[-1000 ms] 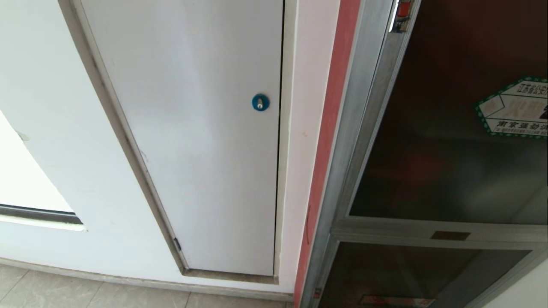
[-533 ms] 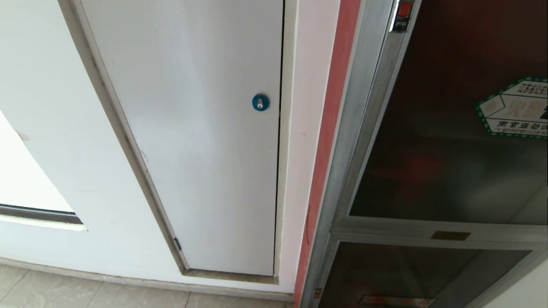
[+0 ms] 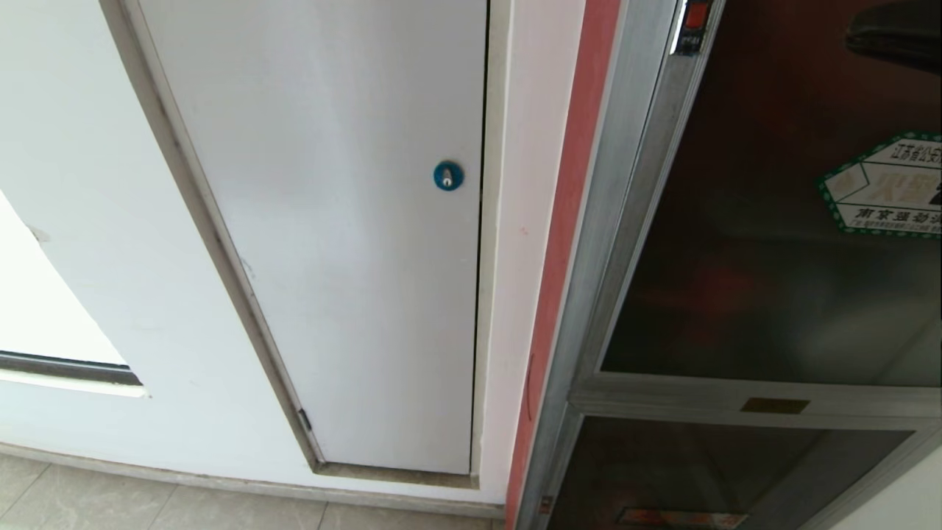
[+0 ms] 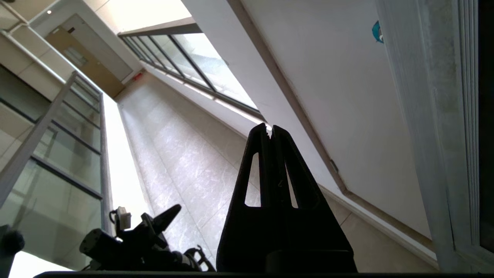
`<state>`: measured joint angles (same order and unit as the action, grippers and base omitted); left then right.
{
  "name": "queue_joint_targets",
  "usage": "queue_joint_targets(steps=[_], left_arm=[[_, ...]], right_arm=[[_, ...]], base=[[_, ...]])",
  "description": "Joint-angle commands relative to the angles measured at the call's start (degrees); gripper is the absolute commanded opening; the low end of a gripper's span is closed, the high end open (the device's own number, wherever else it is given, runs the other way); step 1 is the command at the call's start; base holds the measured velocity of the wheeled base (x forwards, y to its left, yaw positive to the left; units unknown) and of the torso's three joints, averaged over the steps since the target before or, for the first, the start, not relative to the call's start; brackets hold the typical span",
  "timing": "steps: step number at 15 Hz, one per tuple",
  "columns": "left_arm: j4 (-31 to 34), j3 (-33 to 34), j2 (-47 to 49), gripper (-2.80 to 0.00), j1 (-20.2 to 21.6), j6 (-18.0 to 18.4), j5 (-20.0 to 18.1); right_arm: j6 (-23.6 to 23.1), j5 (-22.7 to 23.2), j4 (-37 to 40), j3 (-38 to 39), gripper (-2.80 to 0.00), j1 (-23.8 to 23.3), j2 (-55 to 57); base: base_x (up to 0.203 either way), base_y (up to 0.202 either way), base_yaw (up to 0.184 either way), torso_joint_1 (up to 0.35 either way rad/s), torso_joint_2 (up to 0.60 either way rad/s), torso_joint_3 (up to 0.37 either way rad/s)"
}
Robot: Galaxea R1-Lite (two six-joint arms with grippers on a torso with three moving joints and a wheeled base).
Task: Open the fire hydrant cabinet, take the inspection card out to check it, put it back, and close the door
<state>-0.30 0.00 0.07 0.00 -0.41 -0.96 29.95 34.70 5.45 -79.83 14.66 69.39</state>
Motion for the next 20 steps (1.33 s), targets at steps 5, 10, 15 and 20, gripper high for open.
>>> queue_joint_targets(steps=[5,10,15,20], left_arm=[[-0.05,0.00,0.01,-2.80,0.00,-0.02,-0.01],[0.04,0.00,0.01,-2.80,0.00,-0.03,-0.01],[-0.05,0.00,0.01,-2.80,0.00,-0.02,-0.01],[-0.05,0.00,0.01,-2.80,0.00,-0.02,-0.01]], right_arm=[[-0.32,-4.28,-1.42,-7.45,-2.80,2.30,7.71],[-2.25,-8.75,-1.93,-10.97,-2.80,2.26,11.59],[-7.03,-12.75,-1.88,-14.24,-2.80,2.30,14.63],[-7.28,-13.16,-1.80,-17.40,-2.80,2.22,17.32]], base=[[0.000,0.000,0.000,0.000,0.00,0.000],[0.000,0.000,0.000,0.000,0.00,0.000],[0.000,0.000,0.000,0.000,0.00,0.000],[0.000,0.000,0.000,0.000,0.00,0.000]])
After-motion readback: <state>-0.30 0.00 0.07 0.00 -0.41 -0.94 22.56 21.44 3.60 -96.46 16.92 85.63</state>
